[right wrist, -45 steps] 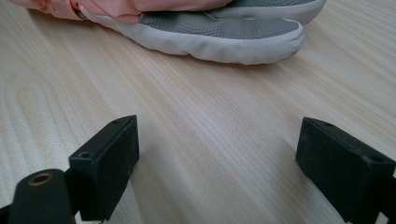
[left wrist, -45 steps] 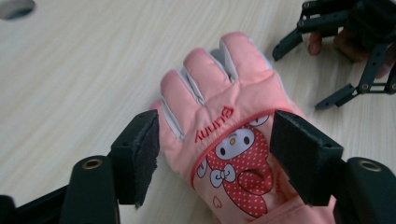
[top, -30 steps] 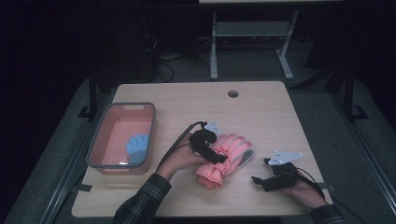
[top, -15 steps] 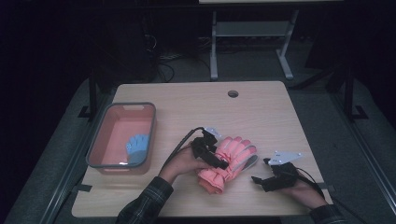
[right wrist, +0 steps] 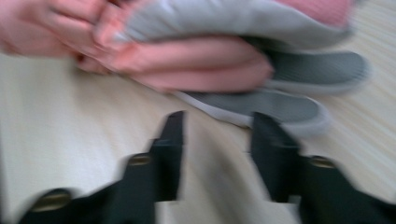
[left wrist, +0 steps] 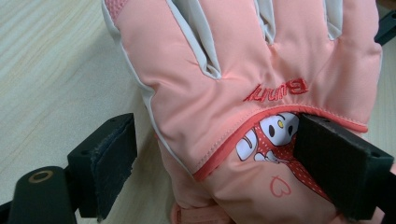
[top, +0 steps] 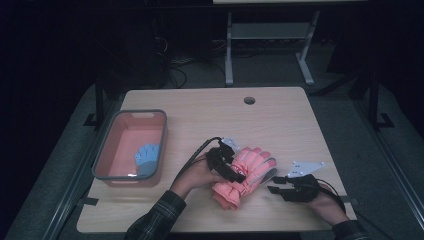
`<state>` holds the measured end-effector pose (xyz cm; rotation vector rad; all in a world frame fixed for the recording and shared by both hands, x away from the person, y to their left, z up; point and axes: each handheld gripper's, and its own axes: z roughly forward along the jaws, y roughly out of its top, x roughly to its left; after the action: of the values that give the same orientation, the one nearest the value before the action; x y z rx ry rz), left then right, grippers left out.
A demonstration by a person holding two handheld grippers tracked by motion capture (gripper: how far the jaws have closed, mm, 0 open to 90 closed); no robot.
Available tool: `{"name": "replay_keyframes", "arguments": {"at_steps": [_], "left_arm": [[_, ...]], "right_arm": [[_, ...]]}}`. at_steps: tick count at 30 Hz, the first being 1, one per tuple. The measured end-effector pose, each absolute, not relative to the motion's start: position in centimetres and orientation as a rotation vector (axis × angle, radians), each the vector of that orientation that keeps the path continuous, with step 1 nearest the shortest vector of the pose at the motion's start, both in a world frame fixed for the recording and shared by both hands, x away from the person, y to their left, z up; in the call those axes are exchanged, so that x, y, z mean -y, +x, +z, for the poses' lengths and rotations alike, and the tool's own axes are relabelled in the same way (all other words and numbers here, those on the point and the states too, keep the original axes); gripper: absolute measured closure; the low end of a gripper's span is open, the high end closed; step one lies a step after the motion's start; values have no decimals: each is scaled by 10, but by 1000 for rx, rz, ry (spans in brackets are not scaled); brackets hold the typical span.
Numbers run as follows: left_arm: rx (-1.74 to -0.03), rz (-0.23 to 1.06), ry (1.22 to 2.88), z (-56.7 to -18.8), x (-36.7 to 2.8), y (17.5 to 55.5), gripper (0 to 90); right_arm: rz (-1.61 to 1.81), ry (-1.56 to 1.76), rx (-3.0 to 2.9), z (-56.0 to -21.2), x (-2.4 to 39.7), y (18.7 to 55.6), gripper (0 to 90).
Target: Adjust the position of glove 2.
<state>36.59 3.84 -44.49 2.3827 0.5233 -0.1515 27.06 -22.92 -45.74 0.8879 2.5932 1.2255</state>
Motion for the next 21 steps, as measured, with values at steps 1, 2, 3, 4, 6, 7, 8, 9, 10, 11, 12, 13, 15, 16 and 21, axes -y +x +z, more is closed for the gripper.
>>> {"name": "replay_keyframes", "arguments": {"at_steps": [1, 2, 3, 4, 6, 7, 8, 9, 10, 11, 12, 13, 15, 16, 21], "left_arm": [[-521, -148, 2385, -444, -39, 365, 128], [-526, -147, 2380, -445, -38, 364, 128], [-526, -147, 2379, -445, -38, 363, 128], [-524, -145, 2379, -444, -38, 362, 128], [-519, -141, 2380, -444, -38, 360, 128], [-519, -141, 2380, -444, -38, 360, 128], [-512, -128, 2390, -443, -38, 358, 128], [-512, -128, 2390, -443, -38, 358, 129], [-510, -121, 2392, -442, -38, 356, 129], [-510, -121, 2392, -442, -38, 356, 129], [-519, -137, 2387, -443, -39, 354, 128], [-519, -137, 2387, -443, -39, 354, 128], [-523, -142, 2386, -443, -39, 351, 127], [-530, -147, 2383, -443, -40, 351, 126], [-557, -184, 2365, -445, -42, 351, 124]], "right_arm": [[1220, 874, -2614, -459, 223, 272, 781], [1220, 875, -2627, -460, 220, 273, 805], [1218, 863, -2634, -461, 217, 274, 831], [1222, 853, -2633, -461, 213, 275, 851], [1225, 843, -2635, -462, 206, 276, 885], [1225, 843, -2635, -462, 206, 276, 885], [1214, 827, -2635, -463, 200, 277, 898], [1210, 822, -2631, -463, 197, 277, 899], [1202, 820, -2630, -464, 196, 277, 900], [1197, 822, -2624, -464, 195, 277, 900], [1186, 809, -2618, -465, 194, 277, 900], [1186, 809, -2618, -465, 194, 277, 900], [1151, 792, -2602, -466, 190, 276, 900], [1151, 796, -2598, -466, 189, 277, 900], [1144, 785, -2584, -468, 185, 279, 900]]}}
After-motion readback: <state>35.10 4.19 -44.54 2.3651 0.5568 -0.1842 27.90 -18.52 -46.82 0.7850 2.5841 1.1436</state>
